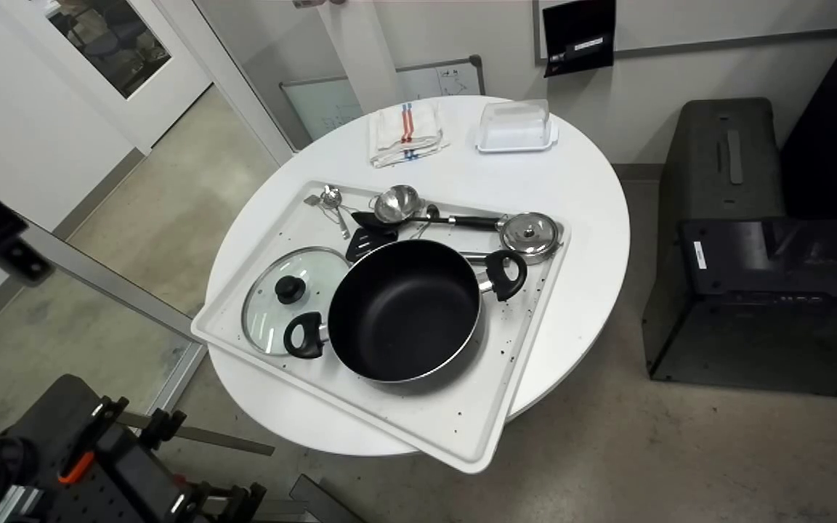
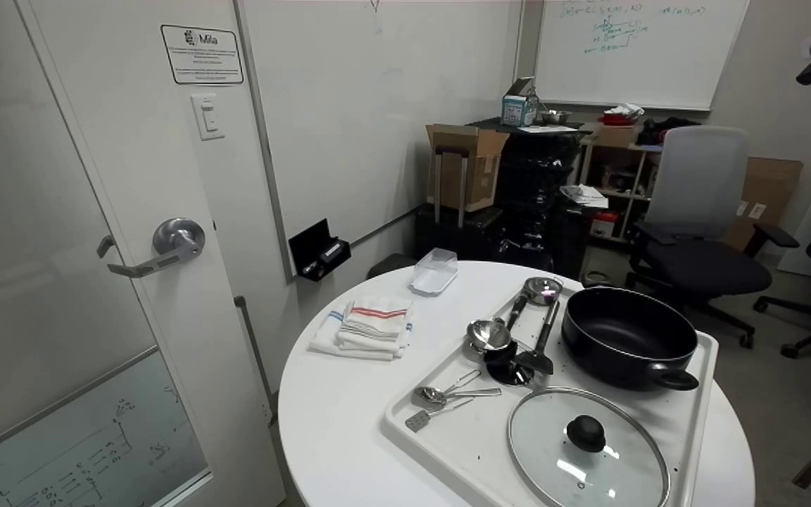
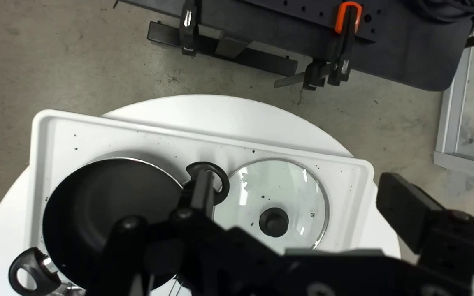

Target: Put the lid on the pot

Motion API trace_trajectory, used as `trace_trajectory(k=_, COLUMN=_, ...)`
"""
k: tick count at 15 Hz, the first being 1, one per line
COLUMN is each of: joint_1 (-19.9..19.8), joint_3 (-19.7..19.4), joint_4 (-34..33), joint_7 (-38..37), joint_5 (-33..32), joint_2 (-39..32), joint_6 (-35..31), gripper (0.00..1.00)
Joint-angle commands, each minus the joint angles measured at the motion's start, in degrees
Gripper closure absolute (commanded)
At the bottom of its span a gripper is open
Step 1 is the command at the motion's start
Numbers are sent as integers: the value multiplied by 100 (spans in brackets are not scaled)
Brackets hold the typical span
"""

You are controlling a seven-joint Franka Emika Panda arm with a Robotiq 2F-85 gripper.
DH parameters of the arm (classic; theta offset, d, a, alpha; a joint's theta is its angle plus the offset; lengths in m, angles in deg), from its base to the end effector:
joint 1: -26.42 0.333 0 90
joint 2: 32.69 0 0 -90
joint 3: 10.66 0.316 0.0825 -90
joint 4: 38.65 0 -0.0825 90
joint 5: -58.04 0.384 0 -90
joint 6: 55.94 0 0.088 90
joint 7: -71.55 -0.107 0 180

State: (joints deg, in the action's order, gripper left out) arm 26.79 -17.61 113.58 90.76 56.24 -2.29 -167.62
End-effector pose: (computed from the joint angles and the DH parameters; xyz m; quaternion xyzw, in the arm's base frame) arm 0.3467 -0.0400 0.3927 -0.9876 -0.1275 0.0841 0.0354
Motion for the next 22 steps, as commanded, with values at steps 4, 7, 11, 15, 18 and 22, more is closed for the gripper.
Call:
trace_trajectory(k=4, joint_1=341, joint_3=456, joint_4=434, joint_7=-202, joint_5=7, joint_2=-881, joint_6=-1888, gripper=0)
trace_trajectory(k=7, joint_1=512, joint_3=724, joint_4=433, joint_7=-427, joint_5=0, joint_2=-1575, joint_6=-2653, gripper=0)
trace_trajectory(k=11, joint_1=611, joint_3=1078, joint_4=224, joint_7=-865, joint_5=-122, joint_2=-2585, joint_6=-3426, gripper=0)
trace_trajectory(k=15, joint_1=609, joint_3=1276, joint_4=-124, joint_7=-1365, joint_5=-420, joint_2=-3522, joint_6=-3980, gripper=0)
trace_trajectory(k=18, joint_1=658, joint_3=1216, joint_4=-458, joint_7=-1850, joint_5=-894, joint_2=-4158, joint_6=-4397, gripper=0)
trace_trajectory(k=22, joint_1=864, joint_3=968, joint_4=-958, joint_7=-2329, joint_5=-1368, joint_2=-4955, joint_6=-4875, gripper=0)
